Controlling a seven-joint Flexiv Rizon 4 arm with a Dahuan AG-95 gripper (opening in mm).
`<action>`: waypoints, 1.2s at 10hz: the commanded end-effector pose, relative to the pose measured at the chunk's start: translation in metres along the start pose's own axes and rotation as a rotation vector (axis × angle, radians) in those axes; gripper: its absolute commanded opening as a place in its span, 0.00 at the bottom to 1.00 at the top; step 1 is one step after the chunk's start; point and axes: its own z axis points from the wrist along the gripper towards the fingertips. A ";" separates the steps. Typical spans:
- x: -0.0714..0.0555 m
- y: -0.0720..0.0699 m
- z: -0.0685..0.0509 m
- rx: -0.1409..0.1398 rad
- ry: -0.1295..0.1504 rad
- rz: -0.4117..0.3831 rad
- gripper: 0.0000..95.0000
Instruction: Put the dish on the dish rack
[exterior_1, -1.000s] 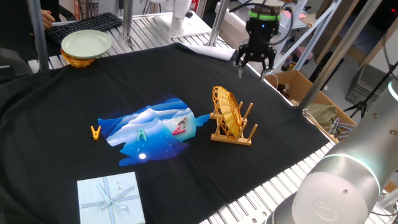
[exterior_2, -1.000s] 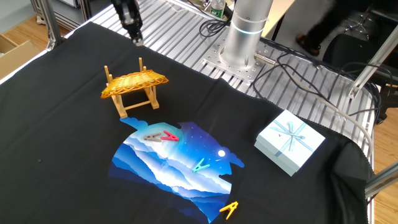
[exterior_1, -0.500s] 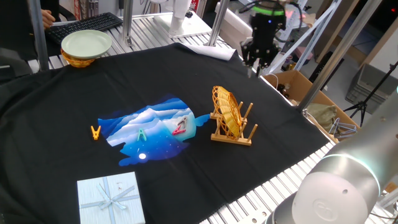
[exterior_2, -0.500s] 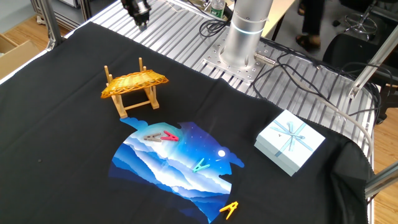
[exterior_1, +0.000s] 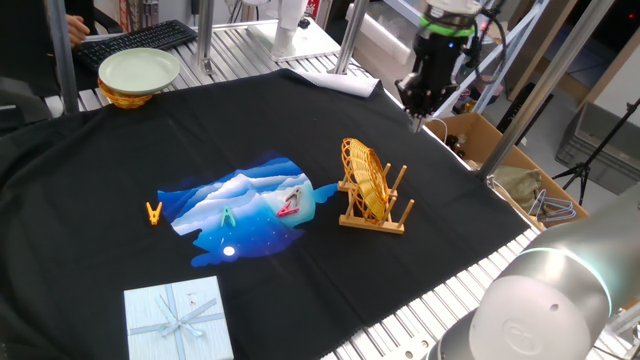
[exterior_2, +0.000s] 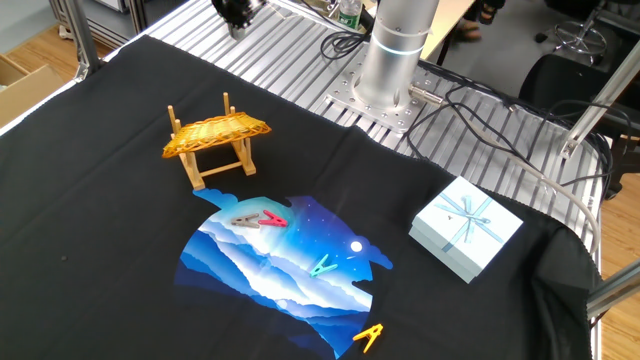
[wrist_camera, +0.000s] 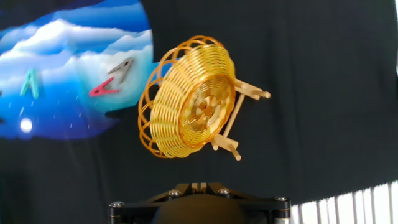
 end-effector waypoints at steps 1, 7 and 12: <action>0.004 0.000 0.000 -0.001 -0.034 -0.096 0.00; 0.004 0.000 0.000 -0.004 -0.005 -0.143 0.00; 0.004 0.000 0.000 -0.004 0.020 -0.133 0.00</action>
